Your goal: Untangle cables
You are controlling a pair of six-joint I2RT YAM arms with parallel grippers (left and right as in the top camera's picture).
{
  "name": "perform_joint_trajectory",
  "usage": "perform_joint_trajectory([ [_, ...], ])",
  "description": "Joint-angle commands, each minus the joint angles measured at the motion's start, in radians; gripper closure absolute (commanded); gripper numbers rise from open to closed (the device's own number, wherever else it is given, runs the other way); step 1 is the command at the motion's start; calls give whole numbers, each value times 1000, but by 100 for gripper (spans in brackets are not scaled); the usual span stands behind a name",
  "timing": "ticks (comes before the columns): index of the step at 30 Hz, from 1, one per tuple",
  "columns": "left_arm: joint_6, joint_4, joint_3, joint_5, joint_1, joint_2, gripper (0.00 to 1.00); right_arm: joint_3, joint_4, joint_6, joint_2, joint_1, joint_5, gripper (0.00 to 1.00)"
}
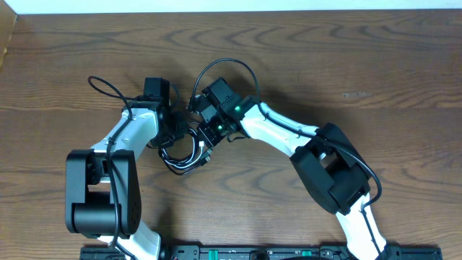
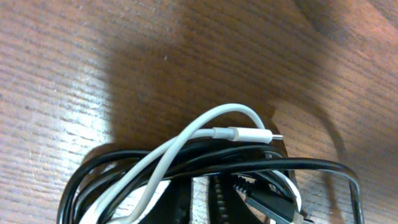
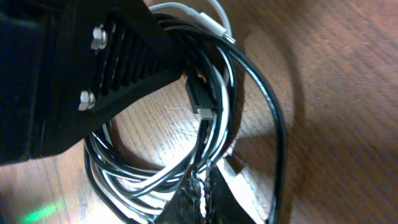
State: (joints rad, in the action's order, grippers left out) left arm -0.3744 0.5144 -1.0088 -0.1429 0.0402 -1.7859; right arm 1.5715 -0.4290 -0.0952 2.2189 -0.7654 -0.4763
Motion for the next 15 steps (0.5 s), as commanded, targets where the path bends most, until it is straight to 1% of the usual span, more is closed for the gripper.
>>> perform_joint_trajectory([
  [1,-18,-8,9,25,-5,-23,89,-4,3,-5,34,-18,15,97],
  [5,-62,-8,9,43,-23,-23,89,-4,16,-6,72,-21,14,96],
  [10,-81,-3,10,48,-51,-23,89,-4,11,-34,78,-17,14,96],
  [15,-89,0,10,47,-80,-23,89,-3,-53,-84,78,0,5,95],
])
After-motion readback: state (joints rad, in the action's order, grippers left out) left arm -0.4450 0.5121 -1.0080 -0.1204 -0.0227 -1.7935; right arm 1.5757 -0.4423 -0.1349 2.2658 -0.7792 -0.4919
